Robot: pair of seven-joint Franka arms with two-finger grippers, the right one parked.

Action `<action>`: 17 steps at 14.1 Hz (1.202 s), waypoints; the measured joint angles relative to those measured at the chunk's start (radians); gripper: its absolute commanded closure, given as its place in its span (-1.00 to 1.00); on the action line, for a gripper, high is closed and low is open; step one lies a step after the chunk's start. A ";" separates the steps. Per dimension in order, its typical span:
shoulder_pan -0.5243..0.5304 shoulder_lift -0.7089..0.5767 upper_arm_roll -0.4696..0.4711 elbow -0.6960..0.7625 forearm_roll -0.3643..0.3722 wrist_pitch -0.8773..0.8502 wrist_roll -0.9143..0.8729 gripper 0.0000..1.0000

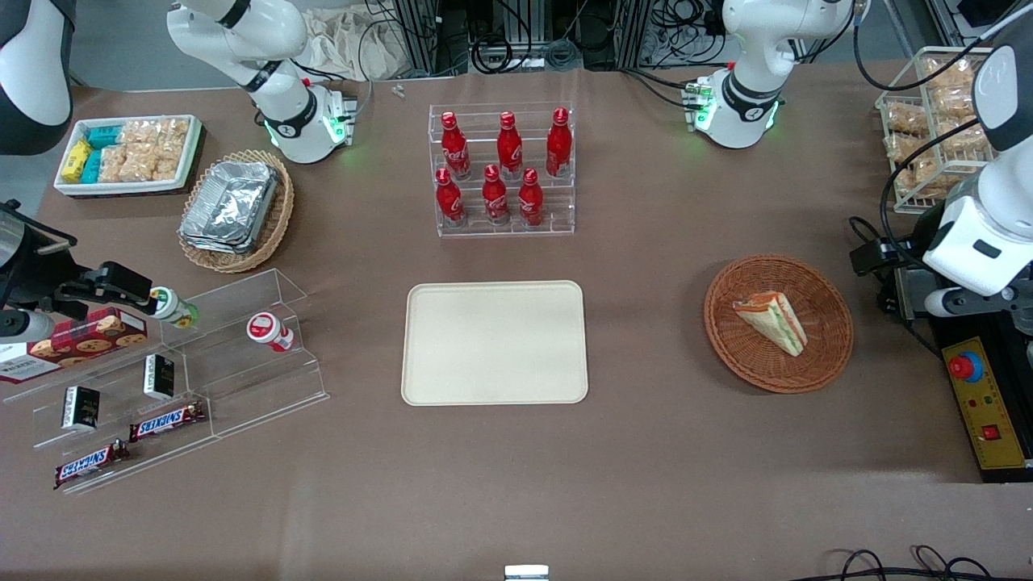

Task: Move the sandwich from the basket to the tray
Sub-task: 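Move the left gripper over the wicker basket holding the sandwich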

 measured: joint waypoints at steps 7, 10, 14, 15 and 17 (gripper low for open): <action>0.001 0.002 0.008 -0.002 -0.026 -0.015 -0.004 -1.00; 0.001 -0.006 0.011 -0.057 -0.040 0.008 -0.009 -1.00; 0.031 -0.085 0.016 -0.282 -0.092 0.155 -0.026 -1.00; 0.036 -0.111 0.016 -0.355 -0.094 0.208 -0.050 -1.00; 0.037 -0.142 0.015 -0.480 -0.098 0.312 -0.134 -1.00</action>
